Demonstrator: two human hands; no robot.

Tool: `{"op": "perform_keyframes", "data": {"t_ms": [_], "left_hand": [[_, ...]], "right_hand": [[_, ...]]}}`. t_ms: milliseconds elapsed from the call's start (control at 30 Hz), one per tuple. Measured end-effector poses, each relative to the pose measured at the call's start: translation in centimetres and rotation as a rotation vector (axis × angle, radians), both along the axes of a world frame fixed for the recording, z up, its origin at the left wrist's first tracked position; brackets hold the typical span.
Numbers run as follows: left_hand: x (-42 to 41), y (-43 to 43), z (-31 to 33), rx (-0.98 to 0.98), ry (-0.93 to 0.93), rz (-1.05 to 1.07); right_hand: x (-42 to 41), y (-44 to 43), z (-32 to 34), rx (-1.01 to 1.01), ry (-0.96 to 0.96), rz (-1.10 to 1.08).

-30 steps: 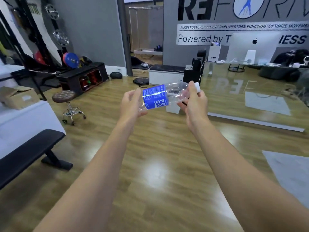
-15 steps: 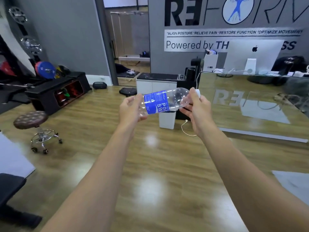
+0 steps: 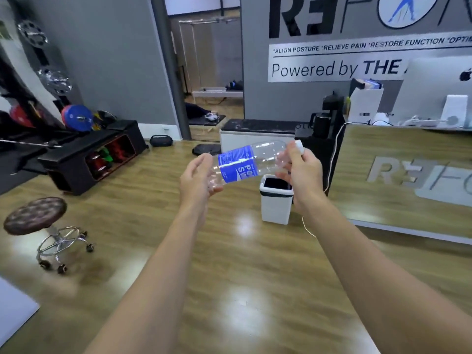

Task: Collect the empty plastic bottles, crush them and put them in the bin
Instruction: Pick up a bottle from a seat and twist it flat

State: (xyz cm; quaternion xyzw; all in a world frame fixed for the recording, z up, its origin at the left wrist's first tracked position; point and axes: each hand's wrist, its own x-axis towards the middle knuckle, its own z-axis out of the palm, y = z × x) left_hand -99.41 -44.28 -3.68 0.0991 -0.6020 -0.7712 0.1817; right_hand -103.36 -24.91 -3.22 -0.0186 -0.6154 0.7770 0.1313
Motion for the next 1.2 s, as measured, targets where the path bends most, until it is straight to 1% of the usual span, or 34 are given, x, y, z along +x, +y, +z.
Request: {"op": "perform_keyframes", "data": {"t_ms": [100,267,367,500,667,800,967,1100,1200], "left_hand": [[-7.6,-1.9,-1.0,0.108,0.000,-0.040],[-20.7,-4.5,-1.2,0.150,-0.065,-0.084],[-28.0,-4.6,-1.6,0.151,-0.054,-0.117],[-38.0,-5.0,-2.8,0.053,-0.011,-0.162],[-50.0,-5.5,-4.5,-0.080,-0.070,-0.195],[-58.9,-6.1,-5.7,-0.155,-0.103,-0.204],[-71.0,-6.7,-9.3,-0.230,-0.167,-0.191],[-79.9,-5.6,-13.6,-0.260,-0.258,-0.313],[-84.9,-4.5,-16.4,-0.279,-0.320,-0.489]], "right_hand": [[-6.9,-2.4,0.4,0.042,0.004,-0.044],[-17.8,-5.5,0.8,0.099,-0.039,-0.178],[-24.0,-5.7,0.6,0.133,-0.053,-0.275],[-33.0,-5.4,-1.3,0.179,-0.063,-0.349],[-45.0,-5.7,-3.8,0.163,-0.118,-0.377],[-53.5,-6.5,-4.9,0.178,-0.114,-0.387],[-63.9,-7.5,-7.8,0.200,-0.132,-0.358],[-70.6,-6.9,-12.0,0.185,-0.228,-0.359],[-74.3,-6.2,-15.0,0.170,-0.340,-0.446]]}}
